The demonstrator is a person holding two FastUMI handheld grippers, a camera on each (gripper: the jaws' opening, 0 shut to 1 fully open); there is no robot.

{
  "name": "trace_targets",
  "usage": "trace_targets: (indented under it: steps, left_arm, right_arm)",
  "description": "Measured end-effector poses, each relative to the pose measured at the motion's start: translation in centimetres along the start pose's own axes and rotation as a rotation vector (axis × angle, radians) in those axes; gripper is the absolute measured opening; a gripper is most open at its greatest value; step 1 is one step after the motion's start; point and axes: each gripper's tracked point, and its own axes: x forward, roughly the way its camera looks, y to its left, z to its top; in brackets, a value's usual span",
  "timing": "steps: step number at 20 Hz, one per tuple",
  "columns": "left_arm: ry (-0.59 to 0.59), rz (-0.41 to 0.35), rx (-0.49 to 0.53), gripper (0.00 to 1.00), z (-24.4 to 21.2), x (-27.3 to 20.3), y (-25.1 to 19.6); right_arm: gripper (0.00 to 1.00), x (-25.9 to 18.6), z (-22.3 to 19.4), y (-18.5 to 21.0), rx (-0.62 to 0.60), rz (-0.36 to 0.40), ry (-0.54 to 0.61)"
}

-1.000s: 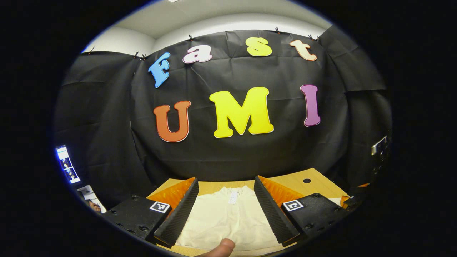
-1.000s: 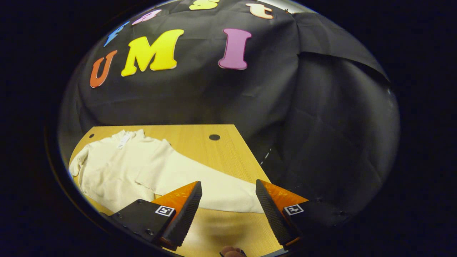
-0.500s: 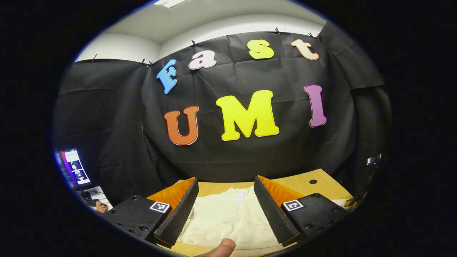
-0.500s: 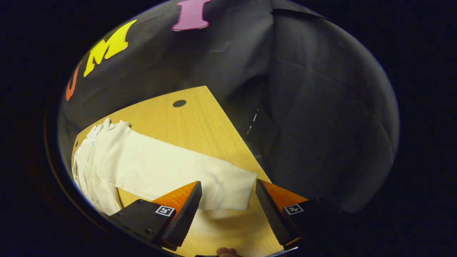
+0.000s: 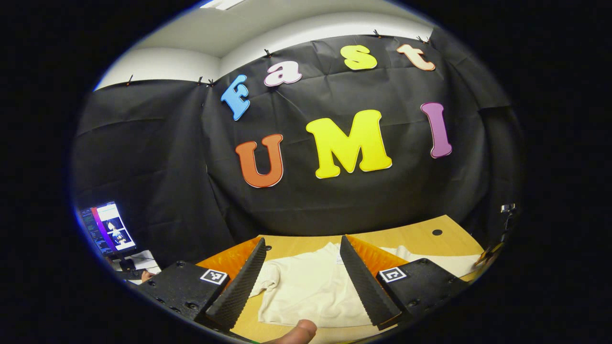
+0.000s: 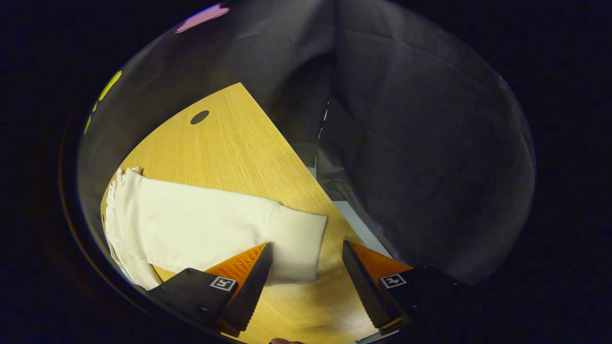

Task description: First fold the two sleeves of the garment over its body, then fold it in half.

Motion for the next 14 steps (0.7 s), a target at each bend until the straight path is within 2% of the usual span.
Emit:
trace_targets:
  steps: [1, 2, 7, 8, 10, 12, 14]
  left_arm:
    - [-0.007, -0.005, 0.007, 0.99, 0.1, 0.0, 0.2]
    - [-0.008, -0.009, 0.006, 0.99, 0.2, 0.2, 0.5]
    - [0.024, -0.012, 0.013, 0.99, -0.9, 1.4, 2.2]
    - [0.033, -0.012, 0.020, 0.99, -1.2, 1.6, 2.5]
    - [0.048, -0.019, 0.019, 0.99, -1.6, 2.0, 3.0]
    - [0.068, -0.021, 0.020, 0.99, -2.3, 2.1, 3.4]
    - [0.077, -0.020, 0.021, 0.99, -2.6, 2.4, 3.8]
  right_arm:
    - [0.90, 0.2, -0.3, -0.2, 0.016, -0.004, 0.036]
    - [0.84, 0.2, -0.6, -0.2, 0.031, -0.004, 0.072]
    - [0.79, 0.5, 0.1, 0.6, 0.049, 0.007, 0.131]
    - [0.72, 0.5, 0.2, 0.7, 0.033, 0.008, 0.146]
    - [0.70, 0.9, 0.2, 0.4, -0.013, -0.016, 0.180]
    - [0.58, 1.0, 0.4, 0.4, 0.010, -0.036, 0.212]
    - [0.56, 1.0, 0.5, 0.5, 0.032, -0.051, 0.233]
